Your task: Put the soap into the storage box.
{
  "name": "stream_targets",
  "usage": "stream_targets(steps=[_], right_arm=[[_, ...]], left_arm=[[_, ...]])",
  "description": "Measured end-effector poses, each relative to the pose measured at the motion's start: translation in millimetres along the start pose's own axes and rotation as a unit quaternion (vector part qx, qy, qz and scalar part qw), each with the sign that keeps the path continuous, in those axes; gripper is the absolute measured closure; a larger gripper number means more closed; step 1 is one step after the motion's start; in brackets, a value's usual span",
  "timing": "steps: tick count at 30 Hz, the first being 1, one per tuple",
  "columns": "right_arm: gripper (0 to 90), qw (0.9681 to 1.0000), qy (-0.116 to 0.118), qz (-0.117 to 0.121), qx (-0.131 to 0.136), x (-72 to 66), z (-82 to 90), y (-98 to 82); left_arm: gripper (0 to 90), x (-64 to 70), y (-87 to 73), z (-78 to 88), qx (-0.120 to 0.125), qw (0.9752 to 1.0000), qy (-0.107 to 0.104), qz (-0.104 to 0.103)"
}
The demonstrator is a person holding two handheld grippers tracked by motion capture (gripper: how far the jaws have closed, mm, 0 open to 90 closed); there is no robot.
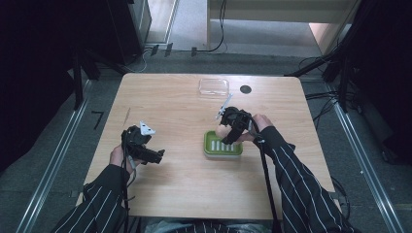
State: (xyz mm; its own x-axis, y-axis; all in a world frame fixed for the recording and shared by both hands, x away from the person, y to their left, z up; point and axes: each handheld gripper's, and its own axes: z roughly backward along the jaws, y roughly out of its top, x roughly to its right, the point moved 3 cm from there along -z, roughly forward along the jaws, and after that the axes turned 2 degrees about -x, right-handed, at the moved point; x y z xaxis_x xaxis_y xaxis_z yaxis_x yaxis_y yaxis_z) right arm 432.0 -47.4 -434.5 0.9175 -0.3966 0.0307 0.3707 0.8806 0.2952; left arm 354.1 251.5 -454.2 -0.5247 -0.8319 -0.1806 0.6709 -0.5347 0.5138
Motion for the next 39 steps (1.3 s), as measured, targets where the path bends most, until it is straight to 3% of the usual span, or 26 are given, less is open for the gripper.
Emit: stream_targets(steps=[24,39], right_arm=[[34.0,1.0,0.005,0.0,-0.005,-2.6,-11.4,-1.0],[34.0,0.9998,0.007,0.015,-0.01,-4.3,-27.9,-0.9]], left_arm=[[0.0,1.1,1.0,0.0,0.001,1.0,-0.001,-0.003],[0.0,1.3,1.0,0.0,0.001,1.0,-0.001,-0.003]])
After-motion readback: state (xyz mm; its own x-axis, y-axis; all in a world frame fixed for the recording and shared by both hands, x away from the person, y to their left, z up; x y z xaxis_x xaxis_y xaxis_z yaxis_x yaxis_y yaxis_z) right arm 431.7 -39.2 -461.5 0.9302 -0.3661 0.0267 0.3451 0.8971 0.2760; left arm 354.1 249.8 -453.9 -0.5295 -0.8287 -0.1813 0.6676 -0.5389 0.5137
